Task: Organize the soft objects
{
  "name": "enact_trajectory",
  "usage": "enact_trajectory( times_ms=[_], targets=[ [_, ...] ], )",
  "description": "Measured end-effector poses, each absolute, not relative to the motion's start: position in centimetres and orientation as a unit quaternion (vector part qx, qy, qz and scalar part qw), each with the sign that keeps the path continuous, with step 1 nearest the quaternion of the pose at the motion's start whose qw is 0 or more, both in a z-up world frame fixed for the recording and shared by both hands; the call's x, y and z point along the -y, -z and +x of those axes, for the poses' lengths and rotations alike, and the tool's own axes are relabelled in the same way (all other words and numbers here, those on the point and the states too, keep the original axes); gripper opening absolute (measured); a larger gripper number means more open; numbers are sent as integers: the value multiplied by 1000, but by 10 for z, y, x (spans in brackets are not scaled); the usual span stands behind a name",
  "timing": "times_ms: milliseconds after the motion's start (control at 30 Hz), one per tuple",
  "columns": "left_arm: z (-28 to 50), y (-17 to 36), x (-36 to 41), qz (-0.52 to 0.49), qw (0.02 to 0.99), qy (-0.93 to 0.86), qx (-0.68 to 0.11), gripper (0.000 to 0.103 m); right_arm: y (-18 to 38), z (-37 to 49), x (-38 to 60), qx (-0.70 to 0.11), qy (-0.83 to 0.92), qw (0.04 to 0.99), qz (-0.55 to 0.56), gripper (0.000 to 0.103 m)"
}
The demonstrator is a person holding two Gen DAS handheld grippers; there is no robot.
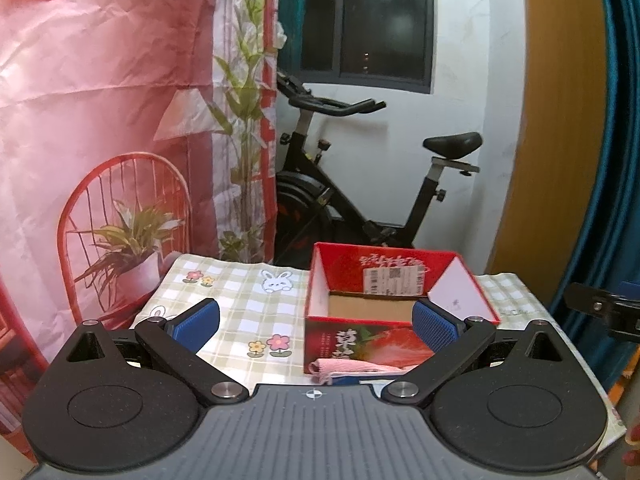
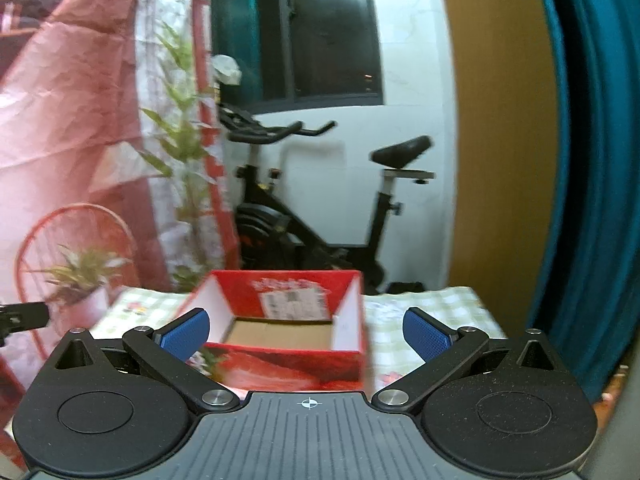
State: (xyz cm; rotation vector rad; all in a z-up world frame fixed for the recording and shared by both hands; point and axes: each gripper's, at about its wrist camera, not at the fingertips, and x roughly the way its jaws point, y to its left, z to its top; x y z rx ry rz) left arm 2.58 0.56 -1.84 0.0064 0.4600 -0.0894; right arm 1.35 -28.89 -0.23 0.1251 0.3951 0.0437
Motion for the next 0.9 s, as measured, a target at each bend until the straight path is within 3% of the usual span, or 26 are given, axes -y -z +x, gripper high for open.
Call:
enact_trajectory(
  times_ms=[200, 500, 567, 700, 767, 900],
  targets=[
    [54, 47, -19, -52, 967, 50, -246, 103, 26, 41, 284, -196, -28, 979, 47, 103],
    [96, 118, 2, -9, 935, 108, -338, 100, 95, 77, 249, -280, -54, 958, 38, 102],
    [101, 134, 2, -16, 925, 115, -361, 93, 110, 75, 241, -297, -69, 952, 33, 99],
    [102, 164, -4, -41, 904, 131, -404, 70, 138, 70, 233, -335, -95, 936, 41, 79],
    [102, 176, -6, -57, 898, 138, -413, 64, 146, 68, 234, -348, -102, 930, 57, 72],
    [102, 189, -9, -83, 887, 152, -427, 63, 155, 64, 239, -362, -118, 921, 80, 61]
  ],
)
